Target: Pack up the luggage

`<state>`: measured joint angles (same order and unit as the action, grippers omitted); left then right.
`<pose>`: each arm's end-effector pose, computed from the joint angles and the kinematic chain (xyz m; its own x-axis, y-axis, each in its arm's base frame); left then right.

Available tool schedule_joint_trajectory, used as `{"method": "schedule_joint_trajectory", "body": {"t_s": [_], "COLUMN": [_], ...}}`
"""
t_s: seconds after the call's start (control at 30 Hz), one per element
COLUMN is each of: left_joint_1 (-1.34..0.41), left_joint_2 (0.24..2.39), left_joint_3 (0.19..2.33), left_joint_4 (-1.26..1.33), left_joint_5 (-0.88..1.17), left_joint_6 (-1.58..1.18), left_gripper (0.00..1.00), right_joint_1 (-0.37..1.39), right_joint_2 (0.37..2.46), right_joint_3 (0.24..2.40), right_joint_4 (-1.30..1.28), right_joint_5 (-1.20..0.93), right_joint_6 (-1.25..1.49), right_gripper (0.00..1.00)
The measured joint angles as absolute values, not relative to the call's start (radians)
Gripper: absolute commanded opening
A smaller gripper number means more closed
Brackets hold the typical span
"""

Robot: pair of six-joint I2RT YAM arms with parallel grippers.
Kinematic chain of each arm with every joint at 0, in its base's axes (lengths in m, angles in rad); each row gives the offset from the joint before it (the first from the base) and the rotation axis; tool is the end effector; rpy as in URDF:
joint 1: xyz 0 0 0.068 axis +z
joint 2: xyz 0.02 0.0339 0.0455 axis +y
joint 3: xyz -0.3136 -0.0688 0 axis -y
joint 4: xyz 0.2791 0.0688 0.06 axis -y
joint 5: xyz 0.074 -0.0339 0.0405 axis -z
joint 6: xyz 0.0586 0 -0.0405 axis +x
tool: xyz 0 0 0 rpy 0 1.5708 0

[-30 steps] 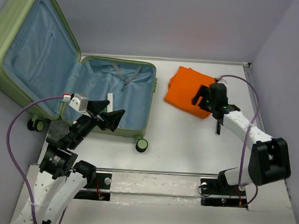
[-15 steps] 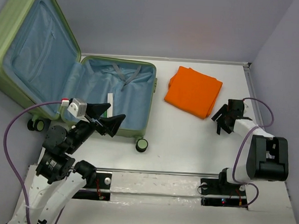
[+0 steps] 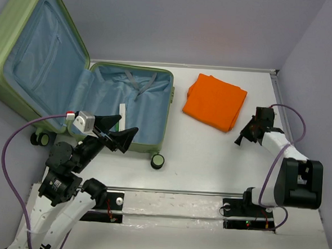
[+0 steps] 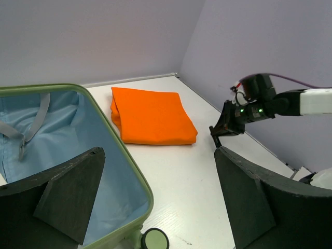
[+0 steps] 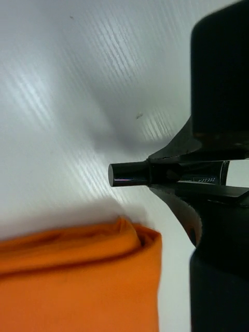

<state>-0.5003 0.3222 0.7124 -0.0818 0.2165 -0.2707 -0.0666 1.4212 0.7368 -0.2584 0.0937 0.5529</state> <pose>0.0667 -0.0508 0.4143 0.0833 -0.3432 -0.9356 0.6957 0.6922 -0.1920 0.3042 -0.0258 0.1865 -0.6235 0.5656 -0.5397 0.5271 0.8140 0.2441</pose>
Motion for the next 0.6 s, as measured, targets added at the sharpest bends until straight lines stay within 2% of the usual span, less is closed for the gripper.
{"method": "schedule_joint_trajectory", "body": {"t_s": [0.2,0.33,0.37,0.47,0.53,0.6], "left_joint_1": [-0.503,-0.500,-0.495,-0.482,-0.479,-0.475], "left_joint_2": [0.323,0.324,0.324,0.333,0.340,0.351], "left_joint_3": [0.713,0.713,0.713,0.713,0.713,0.713], "left_joint_4": [-0.086,-0.095,-0.096,-0.096,-0.096,-0.096], "left_joint_5": [0.204,0.178,0.175,0.171,0.171,0.171], "left_joint_6": [-0.271,-0.273,-0.273,-0.275,-0.275,-0.275], "left_gripper": [0.99,0.99,0.99,0.99,0.99,0.99], "right_joint_1": [0.009,0.281,0.376,0.551,0.613,0.648], "right_joint_2": [1.169,1.248,1.316,1.519,1.651,1.744], "right_joint_3": [0.821,1.048,1.131,1.385,1.532,1.625], "right_joint_4": [-0.321,-0.305,-0.281,-0.224,-0.189,-0.168], "right_joint_5": [-0.007,-0.054,-0.072,-0.126,-0.196,-0.236], "right_joint_6": [0.559,0.596,0.606,0.622,0.635,0.634], "right_gripper": [0.12,0.17,0.42,0.73,0.81,0.81]}}
